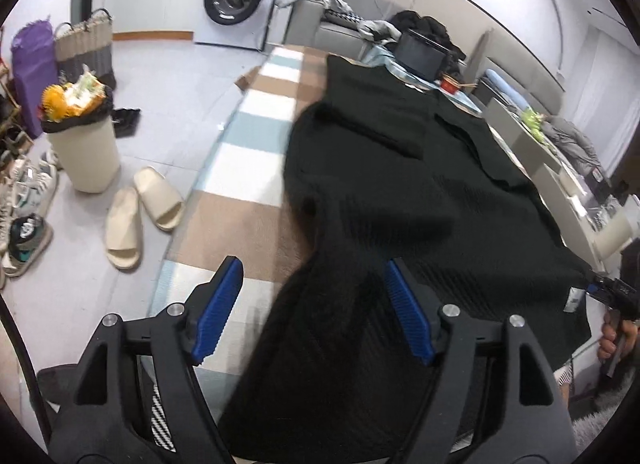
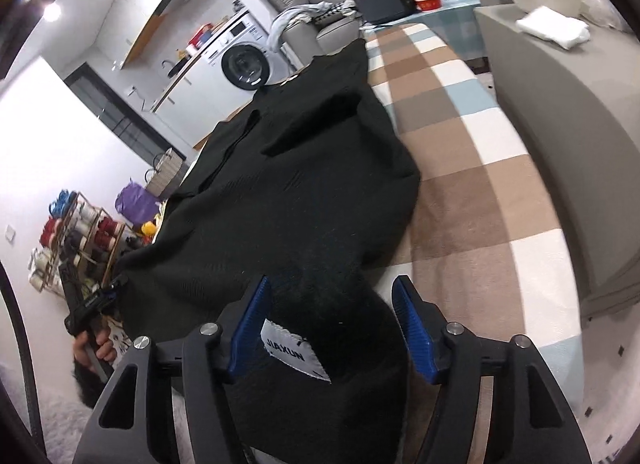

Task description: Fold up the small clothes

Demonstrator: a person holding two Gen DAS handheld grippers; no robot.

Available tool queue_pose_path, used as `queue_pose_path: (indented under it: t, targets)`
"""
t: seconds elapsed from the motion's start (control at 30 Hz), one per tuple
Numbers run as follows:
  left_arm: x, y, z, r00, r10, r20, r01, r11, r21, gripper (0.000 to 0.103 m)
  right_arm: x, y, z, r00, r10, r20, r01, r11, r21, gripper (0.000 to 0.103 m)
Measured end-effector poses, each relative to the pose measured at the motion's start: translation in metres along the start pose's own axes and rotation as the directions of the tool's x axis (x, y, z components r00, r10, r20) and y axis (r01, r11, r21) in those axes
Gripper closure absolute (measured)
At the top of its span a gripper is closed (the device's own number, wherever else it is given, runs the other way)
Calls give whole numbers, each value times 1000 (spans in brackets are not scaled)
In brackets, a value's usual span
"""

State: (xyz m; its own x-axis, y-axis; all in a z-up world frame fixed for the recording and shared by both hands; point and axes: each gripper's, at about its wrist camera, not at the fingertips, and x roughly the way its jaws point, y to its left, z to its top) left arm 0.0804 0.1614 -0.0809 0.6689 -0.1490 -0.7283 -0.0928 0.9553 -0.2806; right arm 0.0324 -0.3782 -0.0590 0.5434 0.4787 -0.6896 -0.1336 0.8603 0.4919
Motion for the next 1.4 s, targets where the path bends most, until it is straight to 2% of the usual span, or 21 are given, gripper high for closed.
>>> queue_pose_path:
  t: [0.03, 0.07, 0.1, 0.13, 0.17, 0.23, 0.3, 0.43, 0.57, 0.67, 0.8, 0.87, 0.93, 1.0, 1.03, 1.07, 1.1, 1.13, 1.17, 1.27, 1.4]
  targets:
    - [3, -1, -1, 1000, -9, -1, 9, 1000, 6, 40, 2, 3, -1, 1000, -4, -3, 4, 1000, -15, 40]
    - [5, -4, -2, 1000, -20, 1, 20, 1000, 16, 63, 4, 6, -3, 1000, -7, -3, 7, 999, -33, 48]
    - [6, -6, -2, 1000, -31, -1, 31, 999, 25, 75, 6, 9, -3, 1000, -13, -2, 13, 999, -48, 67]
    - [7, -9, -2, 999, -44, -1, 44, 998, 35, 93, 8, 12, -3, 1000, -16, 2, 16, 997, -69, 77]
    - [7, -11, -1, 998, -54, 8, 54, 998, 42, 100, 8, 16, -4, 1000, -14, 8, 15, 995, -96, 90]
    - [0, -18, 3, 997, -56, 50, 52, 996, 66, 100, 2, 29, -6, 998, -18, 65, 29, 985, -168, 94]
    - [-10, -24, 11, 994, -56, 97, 48, 995, 89, 101, -9, 36, -2, 993, -2, 122, 26, 981, -191, 95]
    - [-27, -29, 31, 981, -76, 180, 59, 994, 96, 101, -23, 44, 19, 975, 5, 220, 37, 982, -186, 95]
    - [-24, -25, 62, 970, -74, 233, 58, 996, 72, 101, -15, 46, 52, 954, -38, 298, 80, 988, -129, 95]
    - [-3, -19, 88, 970, -66, 233, 58, 997, 44, 101, -2, 41, 76, 942, -101, 321, 127, 990, -63, 95]
    - [41, -13, 116, 982, -34, 187, 34, 999, 6, 101, 29, 33, 108, 943, -163, 290, 167, 986, 10, 95]
    - [69, -11, 124, 989, 2, 147, -2, 1000, 2, 100, 49, 31, 120, 947, -191, 258, 194, 981, 13, 93]
    - [97, -10, 128, 996, 44, 76, -44, 999, 0, 98, 66, 26, 129, 954, -222, 201, 228, 974, -3, 87]
    - [115, -8, 127, 997, 76, 8, -76, 997, 8, 89, 77, 18, 128, 956, -259, 140, 264, 965, -12, 70]
    - [117, -6, 123, 996, 87, 6, -87, 996, 8, 79, 76, 13, 125, 957, -260, 128, 263, 965, -8, 65]
    - [116, -3, 119, 995, 104, 11, -104, 995, 6, 59, 71, 7, 120, 961, -245, 126, 247, 969, -1, 59]
    - [116, -1, 115, 993, 119, 16, -119, 993, 0, 47, 66, 2, 115, 961, -245, 130, 247, 969, 3, 55]
    - [114, 3, 114, 991, 134, 23, -134, 991, -16, 30, 63, -1, 110, 959, -253, 130, 255, 967, 3, 53]
    - [113, 7, 114, 991, 134, 25, -133, 990, -38, 27, 61, -6, 108, 957, -263, 122, 265, 964, -1, 52]
    - [124, 15, 120, 996, 86, -4, -86, 994, -72, 27, 69, -18, 112, 968, -235, 87, 234, 972, 26, 51]
    - [138, 6, 119, 994, 108, -14, -109, 994, -28, 27, 86, -21, 121, 976, -208, 60, 207, 978, 31, 48]
